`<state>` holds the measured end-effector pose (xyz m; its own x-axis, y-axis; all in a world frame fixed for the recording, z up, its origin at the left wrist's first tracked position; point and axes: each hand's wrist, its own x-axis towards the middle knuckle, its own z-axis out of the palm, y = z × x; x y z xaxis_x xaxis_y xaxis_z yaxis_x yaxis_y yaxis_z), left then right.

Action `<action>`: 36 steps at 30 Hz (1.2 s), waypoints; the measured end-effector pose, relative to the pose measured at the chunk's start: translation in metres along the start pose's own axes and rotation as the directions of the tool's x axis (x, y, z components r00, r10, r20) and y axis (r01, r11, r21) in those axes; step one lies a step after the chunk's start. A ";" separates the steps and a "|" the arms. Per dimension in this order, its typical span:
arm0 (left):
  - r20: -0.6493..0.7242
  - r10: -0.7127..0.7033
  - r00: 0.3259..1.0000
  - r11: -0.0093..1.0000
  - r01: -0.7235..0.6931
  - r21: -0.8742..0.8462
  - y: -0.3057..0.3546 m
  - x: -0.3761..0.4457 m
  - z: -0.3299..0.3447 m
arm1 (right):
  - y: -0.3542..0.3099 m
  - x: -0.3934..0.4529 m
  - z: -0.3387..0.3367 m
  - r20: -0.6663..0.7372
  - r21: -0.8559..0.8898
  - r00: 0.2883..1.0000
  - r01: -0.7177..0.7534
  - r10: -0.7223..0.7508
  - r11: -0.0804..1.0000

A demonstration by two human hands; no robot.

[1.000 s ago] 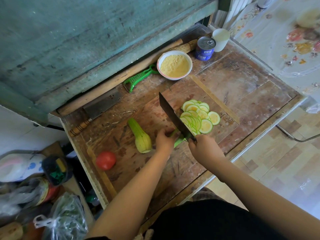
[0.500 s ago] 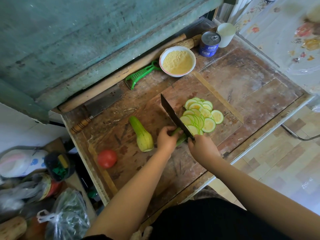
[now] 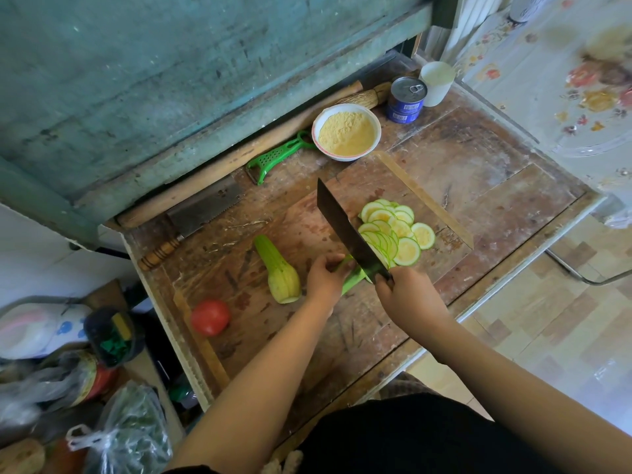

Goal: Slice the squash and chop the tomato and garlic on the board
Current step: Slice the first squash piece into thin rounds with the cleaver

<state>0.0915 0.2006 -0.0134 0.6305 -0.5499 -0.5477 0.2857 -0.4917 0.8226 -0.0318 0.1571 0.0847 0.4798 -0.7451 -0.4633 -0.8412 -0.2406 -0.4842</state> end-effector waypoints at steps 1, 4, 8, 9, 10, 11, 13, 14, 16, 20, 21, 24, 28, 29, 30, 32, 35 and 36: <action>0.002 0.000 1.000 1.000 0.000 0.000 0.000 -0.001 0.000 | 0.001 -0.001 0.000 0.000 -0.004 1.000 -0.002 0.002 1.000; 0.005 -0.001 1.000 1.000 0.001 -0.013 -0.001 0.000 0.000 | 0.001 -0.004 0.000 -0.007 -0.018 1.000 0.000 0.000 1.000; 0.012 -0.005 1.000 1.000 0.005 -0.029 -0.001 0.000 0.000 | 0.001 -0.006 0.000 -0.005 -0.026 1.000 0.001 -0.001 1.000; 0.014 -0.007 1.000 0.999 0.008 -0.032 0.000 0.000 0.000 | 0.001 -0.005 0.001 -0.003 -0.025 1.000 0.002 -0.002 1.000; 0.016 -0.009 1.000 0.999 0.009 -0.036 -0.001 0.000 0.000 | 0.001 -0.005 0.001 -0.002 -0.025 1.000 0.002 -0.002 1.000; 0.017 -0.008 1.000 0.999 0.009 -0.038 -0.001 0.000 0.000 | 0.001 -0.005 0.001 -0.001 -0.024 1.000 -0.001 0.001 1.000; 0.013 -0.008 1.000 0.999 0.008 -0.034 -0.001 0.001 0.000 | 0.001 -0.005 0.001 0.006 -0.021 1.000 -0.004 0.004 1.000; 0.008 -0.007 1.000 1.000 0.007 -0.029 -0.001 0.002 0.001 | 0.001 -0.004 0.001 0.012 -0.019 1.000 -0.006 0.006 1.000; -0.002 -0.013 1.000 1.000 0.013 -0.019 -0.002 0.003 0.001 | 0.001 -0.003 0.000 0.022 -0.019 1.000 -0.010 0.010 1.000; -0.007 -0.030 1.000 1.000 0.030 -0.006 -0.003 0.004 0.001 | 0.003 0.002 0.005 0.056 -0.036 0.998 -0.021 0.023 0.999; -0.008 -0.034 0.999 0.999 0.034 -0.003 -0.003 0.004 0.001 | 0.003 0.004 0.005 0.063 -0.036 0.998 -0.026 0.028 0.999; -0.015 -0.036 0.999 0.999 0.036 -0.016 -0.002 0.005 0.001 | 0.001 0.010 0.005 0.084 -0.041 0.996 -0.037 0.040 0.998; -0.013 -0.021 1.000 1.000 0.021 0.009 -0.003 0.004 0.001 | 0.002 0.017 0.011 0.098 -0.070 0.994 -0.043 0.049 0.997; -0.017 -0.021 1.000 1.000 0.022 0.018 -0.002 0.005 0.000 | 0.001 0.020 0.014 0.097 -0.071 0.994 -0.044 0.051 0.997; -0.019 -0.026 0.999 0.999 0.026 0.028 -0.003 0.004 0.000 | 0.001 0.022 0.017 0.099 -0.072 0.993 -0.050 0.057 0.996; -0.014 -0.019 1.000 0.999 0.019 0.040 -0.003 0.004 0.000 | 0.000 0.025 0.020 0.102 -0.072 0.992 -0.069 0.076 0.995; -0.012 0.006 1.000 0.998 -0.006 0.069 -0.002 0.002 -0.001 | -0.001 0.027 0.025 0.097 -0.077 0.991 -0.080 0.087 0.994; -0.007 0.014 1.000 0.996 -0.014 0.091 -0.004 0.002 -0.001 | 0.000 0.027 0.026 0.094 -0.077 0.992 -0.082 0.089 0.994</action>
<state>0.0925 0.2022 -0.0171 0.6394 -0.5523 -0.5348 0.2102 -0.5436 0.8126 -0.0122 0.1530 0.0532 0.4245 -0.7019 -0.5720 -0.8942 -0.2258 -0.3865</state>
